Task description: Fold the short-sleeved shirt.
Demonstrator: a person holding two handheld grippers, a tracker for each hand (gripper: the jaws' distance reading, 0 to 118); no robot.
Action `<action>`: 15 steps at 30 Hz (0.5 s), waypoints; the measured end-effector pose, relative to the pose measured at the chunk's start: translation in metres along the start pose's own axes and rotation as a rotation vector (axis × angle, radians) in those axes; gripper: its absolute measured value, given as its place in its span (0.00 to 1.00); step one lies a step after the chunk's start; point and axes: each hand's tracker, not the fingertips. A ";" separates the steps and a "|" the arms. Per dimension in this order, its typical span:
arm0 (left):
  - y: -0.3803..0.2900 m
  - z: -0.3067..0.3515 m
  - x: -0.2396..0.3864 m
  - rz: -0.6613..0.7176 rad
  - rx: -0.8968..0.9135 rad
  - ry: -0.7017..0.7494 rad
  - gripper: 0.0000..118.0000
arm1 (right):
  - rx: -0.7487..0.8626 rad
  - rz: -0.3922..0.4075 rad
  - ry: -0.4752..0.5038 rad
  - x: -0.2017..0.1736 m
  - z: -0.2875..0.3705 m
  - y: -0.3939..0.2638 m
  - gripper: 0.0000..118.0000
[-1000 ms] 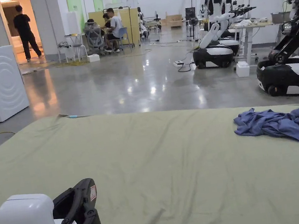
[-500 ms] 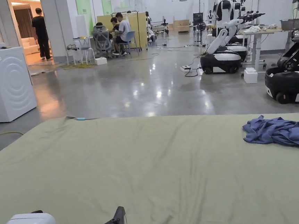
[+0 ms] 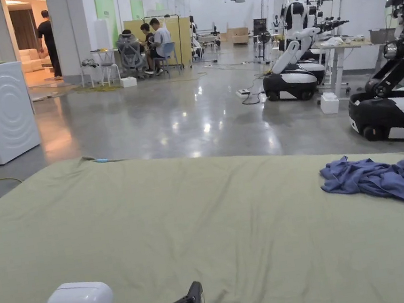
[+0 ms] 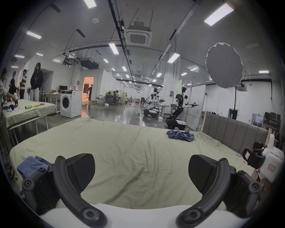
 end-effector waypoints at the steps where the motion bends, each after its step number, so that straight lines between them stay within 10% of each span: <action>1: -0.001 -0.001 0.001 0.004 0.009 0.013 1.00 | 0.002 -0.009 0.004 0.000 0.000 0.001 1.00; 15: 0.006 0.011 0.001 -0.064 0.088 -0.047 1.00 | 0.014 -0.008 0.014 0.001 0.004 -0.001 1.00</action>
